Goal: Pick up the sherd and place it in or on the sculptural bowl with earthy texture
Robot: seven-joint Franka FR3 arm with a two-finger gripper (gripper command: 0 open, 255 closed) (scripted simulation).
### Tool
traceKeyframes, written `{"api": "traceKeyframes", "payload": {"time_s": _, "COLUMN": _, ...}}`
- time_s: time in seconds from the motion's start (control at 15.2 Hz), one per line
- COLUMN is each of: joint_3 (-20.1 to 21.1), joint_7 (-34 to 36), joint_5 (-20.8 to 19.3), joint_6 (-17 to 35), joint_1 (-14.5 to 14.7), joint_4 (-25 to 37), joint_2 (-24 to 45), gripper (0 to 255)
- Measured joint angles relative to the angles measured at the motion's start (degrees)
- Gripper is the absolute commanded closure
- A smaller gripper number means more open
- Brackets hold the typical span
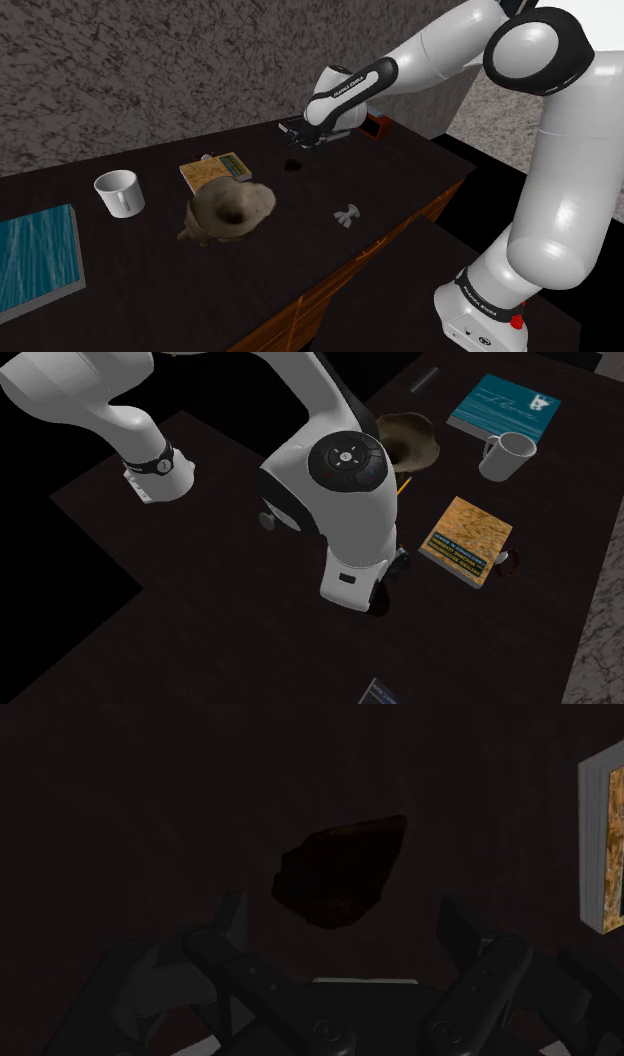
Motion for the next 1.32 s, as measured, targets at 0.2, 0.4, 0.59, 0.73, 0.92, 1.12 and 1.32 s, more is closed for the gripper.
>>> {"api": "traceKeyframes", "payload": {"time_s": 0.2, "joint_3": 0.03, "joint_7": 0.14, "joint_5": 0.06, "joint_6": 1.41, "joint_1": 0.19, "joint_4": 0.89, "joint_2": 2.22, "gripper": 0}}
{"api": "traceKeyframes", "payload": {"time_s": 0.4, "joint_3": 0.06, "joint_7": 0.11, "joint_5": 0.08, "joint_6": 2.84, "joint_1": 0.31, "joint_4": 1.53, "joint_2": 4.26, "gripper": 0}}
{"api": "traceKeyframes", "payload": {"time_s": 0.59, "joint_3": 0.03, "joint_7": 0.14, "joint_5": 0.03, "joint_6": 2.97, "joint_1": 0.37, "joint_4": 2.12, "joint_2": 4.98, "gripper": 0}}
{"api": "traceKeyframes", "payload": {"time_s": 0.73, "joint_3": 0.03, "joint_7": 0.15, "joint_5": 0.03, "joint_6": 3.01, "joint_1": 0.38, "joint_4": 2.17, "joint_2": 5.05, "gripper": 0}}
{"api": "traceKeyframes", "payload": {"time_s": 0.92, "joint_3": 0.03, "joint_7": 0.15, "joint_5": 0.03, "joint_6": 3.02, "joint_1": 0.38, "joint_4": 2.19, "joint_2": 5.07, "gripper": 255}}
{"api": "traceKeyframes", "payload": {"time_s": 1.12, "joint_3": 0.03, "joint_7": 0.15, "joint_5": 0.03, "joint_6": 3.02, "joint_1": 0.38, "joint_4": 2.19, "joint_2": 5.07, "gripper": 255}}
{"api": "traceKeyframes", "payload": {"time_s": 1.32, "joint_3": 0.04, "joint_7": 0.15, "joint_5": 0.03, "joint_6": 3.02, "joint_1": 0.38, "joint_4": 2.19, "joint_2": 5.07, "gripper": 255}}
